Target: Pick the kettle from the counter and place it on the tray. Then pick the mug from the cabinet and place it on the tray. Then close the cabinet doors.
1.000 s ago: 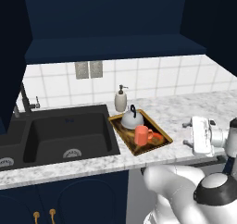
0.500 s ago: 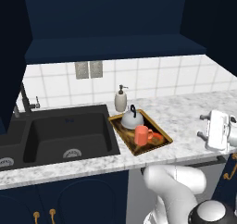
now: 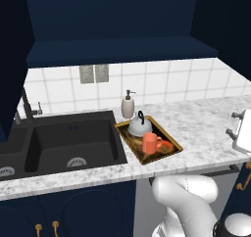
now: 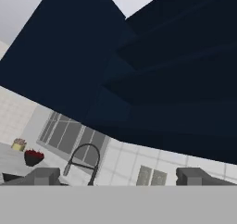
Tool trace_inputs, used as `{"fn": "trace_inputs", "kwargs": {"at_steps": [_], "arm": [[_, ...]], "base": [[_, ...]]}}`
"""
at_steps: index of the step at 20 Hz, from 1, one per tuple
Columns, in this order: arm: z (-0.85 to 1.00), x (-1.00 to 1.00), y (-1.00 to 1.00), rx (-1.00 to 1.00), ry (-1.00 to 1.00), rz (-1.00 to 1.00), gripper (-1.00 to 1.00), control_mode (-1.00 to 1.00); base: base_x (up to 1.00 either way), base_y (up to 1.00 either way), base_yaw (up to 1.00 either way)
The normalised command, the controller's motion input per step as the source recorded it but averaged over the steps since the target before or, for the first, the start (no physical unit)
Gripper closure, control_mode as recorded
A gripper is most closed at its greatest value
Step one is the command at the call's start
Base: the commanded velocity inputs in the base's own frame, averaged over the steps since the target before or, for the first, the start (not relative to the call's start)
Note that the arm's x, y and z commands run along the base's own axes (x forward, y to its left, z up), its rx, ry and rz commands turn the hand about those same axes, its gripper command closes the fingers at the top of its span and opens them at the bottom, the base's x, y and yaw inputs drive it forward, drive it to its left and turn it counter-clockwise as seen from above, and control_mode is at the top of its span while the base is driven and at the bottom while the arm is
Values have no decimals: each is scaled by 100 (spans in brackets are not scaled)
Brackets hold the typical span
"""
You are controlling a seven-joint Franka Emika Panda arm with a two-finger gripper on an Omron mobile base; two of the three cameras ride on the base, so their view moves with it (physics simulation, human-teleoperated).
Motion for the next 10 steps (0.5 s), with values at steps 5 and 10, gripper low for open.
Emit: {"fn": "trace_inputs", "kwargs": {"at_steps": [5, 10], "arm": [[30, 0, -46, 4, -2, 0, -100, -100], [11, 13, -36, 0, 0, -3, -100, -100]], "base": [[0, 0, 0], [0, 0, 0]]}}
